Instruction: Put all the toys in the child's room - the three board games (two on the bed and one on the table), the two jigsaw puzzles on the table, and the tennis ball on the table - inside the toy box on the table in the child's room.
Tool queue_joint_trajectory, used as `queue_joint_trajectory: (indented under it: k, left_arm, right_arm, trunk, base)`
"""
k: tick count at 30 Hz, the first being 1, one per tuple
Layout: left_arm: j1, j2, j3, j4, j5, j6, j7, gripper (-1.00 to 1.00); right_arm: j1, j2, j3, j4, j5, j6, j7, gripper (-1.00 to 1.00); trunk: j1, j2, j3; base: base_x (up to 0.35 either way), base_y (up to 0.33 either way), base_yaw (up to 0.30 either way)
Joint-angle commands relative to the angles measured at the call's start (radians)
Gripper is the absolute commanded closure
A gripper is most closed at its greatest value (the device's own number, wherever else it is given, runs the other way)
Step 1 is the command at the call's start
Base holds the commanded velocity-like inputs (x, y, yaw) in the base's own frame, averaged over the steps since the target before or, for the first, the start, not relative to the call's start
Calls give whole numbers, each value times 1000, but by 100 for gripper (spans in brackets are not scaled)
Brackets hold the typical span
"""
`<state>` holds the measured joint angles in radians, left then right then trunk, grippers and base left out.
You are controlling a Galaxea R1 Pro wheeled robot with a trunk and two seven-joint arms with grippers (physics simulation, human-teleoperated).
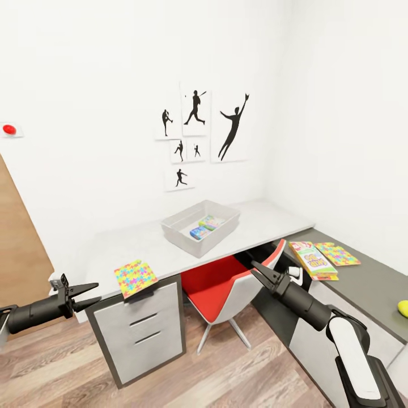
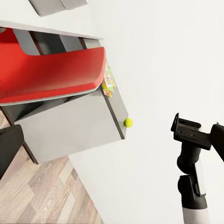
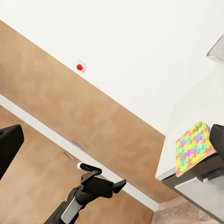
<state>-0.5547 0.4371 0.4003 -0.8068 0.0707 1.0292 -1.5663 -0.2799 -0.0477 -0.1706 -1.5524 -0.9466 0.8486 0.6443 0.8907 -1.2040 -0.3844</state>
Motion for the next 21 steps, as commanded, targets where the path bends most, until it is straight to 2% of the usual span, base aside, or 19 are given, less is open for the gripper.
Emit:
queue_joint_trajectory:
  k: [1,5,10,15,21]
  left_arm:
    - [-1,0,0,0,-1,11,-5,-100]
    - [-1,0,0,0,-1,11,-5,-100]
    - [-1,-5,1,0,-3,11,-5,-100]
    - [-1,-22,2,0,-5,11,-5,-100]
    - [-1,-60,4,1,-3,11,9,-100]
  right_arm:
    - [-1,0,-1,0,-1,6,2,-100]
    - [-1,0,-1,0,-1,6,3,-100]
    - [-1,0,-1,0,-1,6,3,-100]
    - [-1,0,-1,0,-1,7,0,-100]
    - [-1,0,-1,0,-1,7,-4,-100]
  trunk:
    - [4,-8,-4]
    - [19,-36,-17]
    - [38,-71,-33]
    - [58,-106,-48]
    - [81,-148,-67]
  base:
    - [-6,1,0]
    - [-27,0,0]
    - [-185,19,0]
    - [-45,4,0]
    - [-5,0,0]
